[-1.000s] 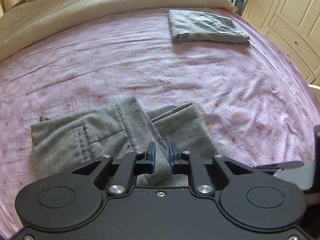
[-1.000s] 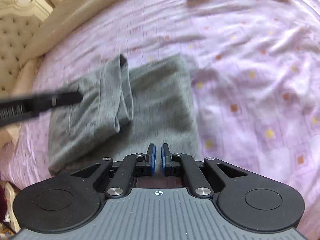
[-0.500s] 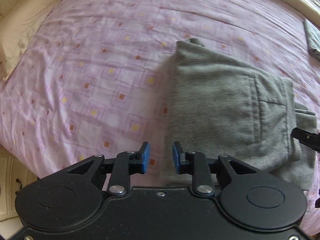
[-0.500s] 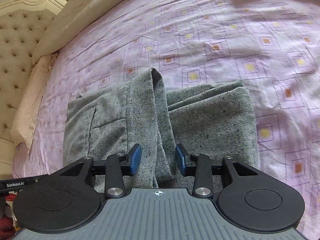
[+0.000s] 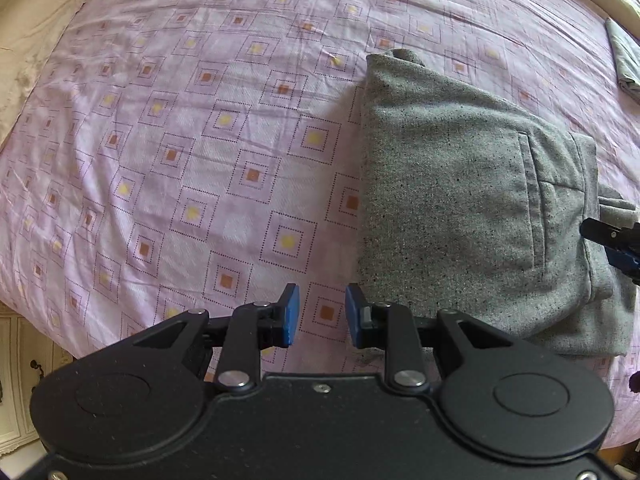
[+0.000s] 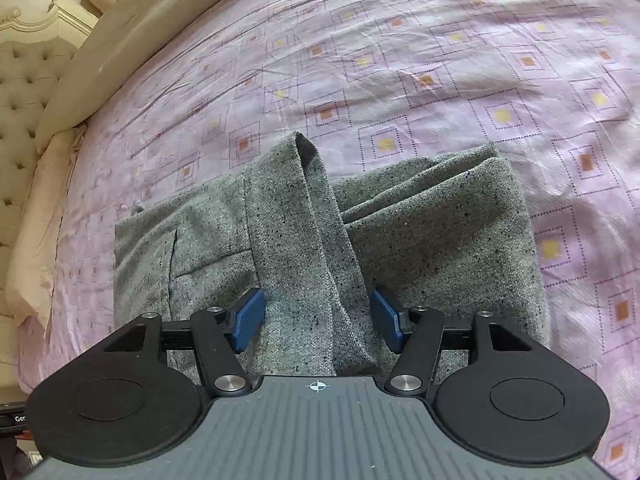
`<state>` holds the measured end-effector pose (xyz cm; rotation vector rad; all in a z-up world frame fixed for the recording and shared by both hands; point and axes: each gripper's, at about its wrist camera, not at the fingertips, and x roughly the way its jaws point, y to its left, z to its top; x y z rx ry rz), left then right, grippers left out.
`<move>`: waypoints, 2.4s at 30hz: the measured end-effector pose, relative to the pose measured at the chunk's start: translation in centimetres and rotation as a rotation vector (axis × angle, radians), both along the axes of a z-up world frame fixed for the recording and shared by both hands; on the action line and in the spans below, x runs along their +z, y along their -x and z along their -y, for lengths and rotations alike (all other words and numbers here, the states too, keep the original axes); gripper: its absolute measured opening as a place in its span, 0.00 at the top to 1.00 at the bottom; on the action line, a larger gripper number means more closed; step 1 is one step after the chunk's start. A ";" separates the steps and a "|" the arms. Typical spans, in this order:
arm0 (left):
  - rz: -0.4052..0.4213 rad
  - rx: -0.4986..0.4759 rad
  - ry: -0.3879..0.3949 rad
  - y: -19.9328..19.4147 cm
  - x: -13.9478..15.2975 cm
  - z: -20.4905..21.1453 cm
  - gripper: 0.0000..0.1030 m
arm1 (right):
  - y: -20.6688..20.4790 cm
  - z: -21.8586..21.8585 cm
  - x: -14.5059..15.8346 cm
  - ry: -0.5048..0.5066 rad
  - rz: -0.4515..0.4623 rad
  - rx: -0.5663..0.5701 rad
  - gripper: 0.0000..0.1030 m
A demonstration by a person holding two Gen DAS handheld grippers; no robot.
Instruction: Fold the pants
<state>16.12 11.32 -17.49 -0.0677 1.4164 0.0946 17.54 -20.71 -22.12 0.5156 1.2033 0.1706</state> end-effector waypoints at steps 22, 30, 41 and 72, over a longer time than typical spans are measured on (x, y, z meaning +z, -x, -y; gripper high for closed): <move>0.009 -0.103 -0.009 0.7 -0.5 1.9 0.66 | 4.6 3.8 1.4 0.281 0.026 0.007 0.89; 0.062 -0.189 0.040 -0.4 0.3 7.3 0.66 | 5.0 3.7 2.5 0.260 0.091 0.058 0.89; 0.161 -0.242 0.120 2.7 3.0 12.6 0.65 | 3.8 6.3 6.5 0.010 0.132 -0.044 0.90; 0.321 -0.629 -0.171 9.0 -3.6 18.6 0.53 | 1.8 4.8 10.1 -0.117 0.200 -0.037 0.90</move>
